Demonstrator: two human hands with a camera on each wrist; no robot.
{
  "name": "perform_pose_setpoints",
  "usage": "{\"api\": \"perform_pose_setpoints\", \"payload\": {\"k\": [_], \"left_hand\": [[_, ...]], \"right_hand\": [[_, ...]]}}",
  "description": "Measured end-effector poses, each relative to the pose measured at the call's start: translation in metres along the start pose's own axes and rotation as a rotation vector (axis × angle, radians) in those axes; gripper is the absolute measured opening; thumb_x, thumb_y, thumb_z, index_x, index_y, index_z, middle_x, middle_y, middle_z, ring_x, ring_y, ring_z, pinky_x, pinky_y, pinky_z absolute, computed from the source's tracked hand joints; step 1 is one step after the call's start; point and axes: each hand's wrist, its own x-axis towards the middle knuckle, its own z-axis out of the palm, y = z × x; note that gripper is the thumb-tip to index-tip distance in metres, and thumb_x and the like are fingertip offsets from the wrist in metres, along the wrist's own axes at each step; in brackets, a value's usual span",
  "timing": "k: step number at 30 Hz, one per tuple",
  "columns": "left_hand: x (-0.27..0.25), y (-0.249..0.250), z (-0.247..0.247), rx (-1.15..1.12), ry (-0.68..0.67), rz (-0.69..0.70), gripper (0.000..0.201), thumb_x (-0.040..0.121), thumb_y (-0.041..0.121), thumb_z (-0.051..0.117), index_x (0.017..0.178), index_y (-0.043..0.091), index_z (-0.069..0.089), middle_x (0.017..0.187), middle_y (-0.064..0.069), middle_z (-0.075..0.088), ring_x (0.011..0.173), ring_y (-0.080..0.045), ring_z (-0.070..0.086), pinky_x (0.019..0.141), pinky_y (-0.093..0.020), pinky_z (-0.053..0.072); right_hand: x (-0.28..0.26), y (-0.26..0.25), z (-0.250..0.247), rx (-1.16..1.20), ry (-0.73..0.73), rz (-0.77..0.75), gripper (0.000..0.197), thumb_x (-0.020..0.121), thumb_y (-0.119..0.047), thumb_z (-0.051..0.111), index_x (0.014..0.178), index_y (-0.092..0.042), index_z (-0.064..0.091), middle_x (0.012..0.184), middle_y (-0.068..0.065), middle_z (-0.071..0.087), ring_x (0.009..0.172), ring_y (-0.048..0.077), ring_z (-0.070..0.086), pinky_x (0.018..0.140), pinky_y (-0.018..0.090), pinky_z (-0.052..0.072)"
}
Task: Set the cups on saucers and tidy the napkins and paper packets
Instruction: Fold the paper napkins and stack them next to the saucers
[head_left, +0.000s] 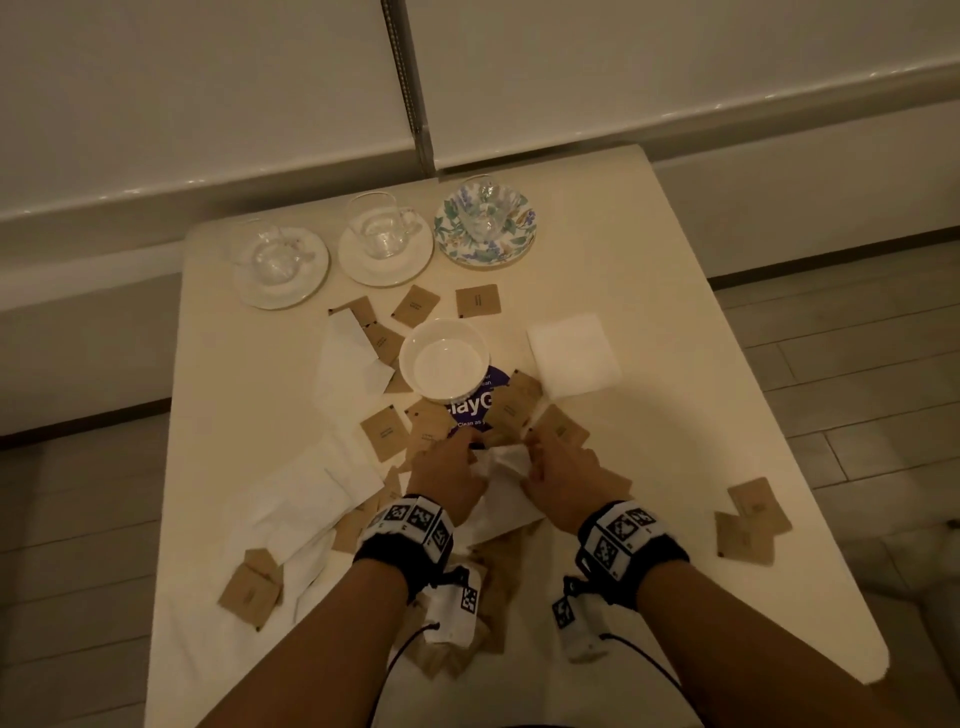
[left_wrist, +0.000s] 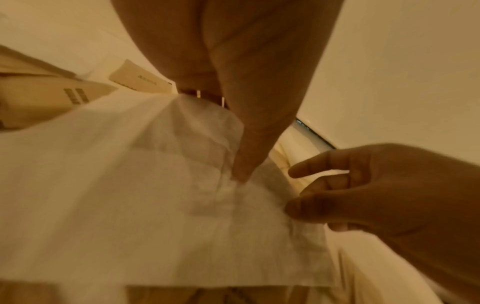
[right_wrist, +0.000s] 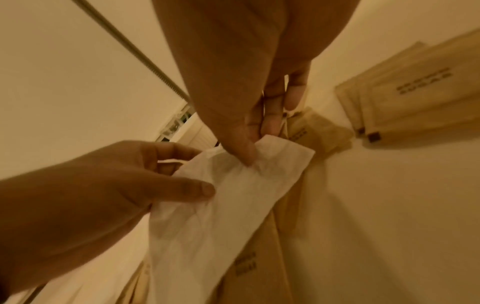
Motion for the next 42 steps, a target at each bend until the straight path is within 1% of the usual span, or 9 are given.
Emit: {"api": "perform_pose_setpoints", "payload": {"k": [3,7,12,15,19,23,27,34,42], "left_hand": [[-0.005,0.000,-0.010,-0.092,-0.041,0.019,0.022,0.083,0.020,0.068,0.104,0.018,0.064,0.092,0.003,0.062,0.083,-0.016,0.057,0.065,-0.023,0.043],[-0.013,0.002,-0.037,-0.265,0.007,0.083,0.008,0.088,0.027,0.069,0.084,0.026,0.062,0.083,0.007,0.064,0.077,-0.010,0.059,0.064,-0.022,0.042],[-0.019,0.016,-0.077,-0.546,0.145,0.161,0.010,0.085,0.026,0.074,0.079,0.023,0.067,0.074,0.009,0.067,0.063,0.002,0.058,0.060,-0.012,0.047],[-0.021,0.026,-0.097,-0.691,0.189,0.170,0.013,0.085,0.024,0.074,0.086,0.012,0.070,0.087,-0.014,0.070,0.072,-0.022,0.063,0.073,-0.038,0.055],[-0.023,0.026,-0.115,-0.813,0.210,0.183,0.005,0.087,0.020,0.073,0.091,0.018,0.071,0.087,-0.005,0.075,0.077,-0.017,0.070,0.068,-0.036,0.057],[-0.026,0.019,-0.123,-0.800,0.143,0.210,0.022,0.082,0.010,0.077,0.098,0.022,0.067,0.091,0.005,0.075,0.083,-0.008,0.071,0.066,-0.018,0.054],[-0.032,0.019,-0.125,-0.832,0.107,0.248,0.029,0.083,-0.001,0.072,0.105,0.016,0.064,0.102,-0.002,0.073,0.092,-0.011,0.071,0.078,-0.021,0.056],[-0.035,0.019,-0.128,-0.907,0.110,0.266,0.042,0.079,-0.006,0.074,0.115,0.011,0.059,0.106,-0.009,0.072,0.096,-0.018,0.071,0.081,-0.025,0.057],[-0.036,0.021,-0.132,-0.831,0.167,0.311,0.026,0.079,-0.005,0.074,0.094,0.016,0.071,0.096,-0.008,0.075,0.092,-0.028,0.070,0.080,-0.032,0.058]], "right_hand": [[0.001,0.003,-0.006,0.190,0.118,-0.008,0.036,0.082,-0.031,0.067,0.112,-0.026,0.048,0.101,-0.002,0.058,0.090,0.024,0.056,0.079,0.040,0.051],[0.003,0.005,-0.013,0.383,0.371,0.053,0.025,0.084,-0.033,0.068,0.099,-0.022,0.052,0.089,-0.007,0.055,0.079,0.016,0.053,0.066,0.027,0.043],[-0.004,-0.013,-0.030,0.639,0.114,0.030,0.051,0.081,-0.059,0.066,0.114,-0.024,0.051,0.102,-0.011,0.059,0.092,0.004,0.058,0.072,0.021,0.047],[-0.005,-0.030,-0.041,0.715,0.010,-0.072,0.027,0.084,-0.046,0.070,0.099,-0.024,0.064,0.093,-0.011,0.069,0.082,0.004,0.066,0.066,0.015,0.048],[-0.007,-0.045,-0.052,0.863,0.093,-0.148,0.009,0.088,-0.019,0.072,0.086,-0.011,0.070,0.078,0.005,0.074,0.068,0.010,0.066,0.066,0.023,0.051],[-0.010,-0.056,-0.061,0.929,0.142,-0.189,0.009,0.089,-0.017,0.070,0.082,-0.013,0.067,0.075,0.003,0.072,0.067,0.016,0.064,0.068,0.034,0.052],[-0.015,-0.062,-0.066,0.963,0.130,-0.200,0.012,0.090,-0.016,0.068,0.089,-0.005,0.065,0.079,0.012,0.069,0.075,0.026,0.061,0.076,0.044,0.051],[-0.024,-0.061,-0.072,1.005,0.083,-0.222,0.033,0.086,-0.006,0.072,0.116,-0.007,0.060,0.096,0.014,0.075,0.088,0.032,0.072,0.080,0.044,0.059],[-0.026,-0.064,-0.078,0.962,0.152,-0.279,0.014,0.085,0.001,0.070,0.096,-0.008,0.071,0.098,0.013,0.074,0.088,0.021,0.070,0.084,0.033,0.057]]}}
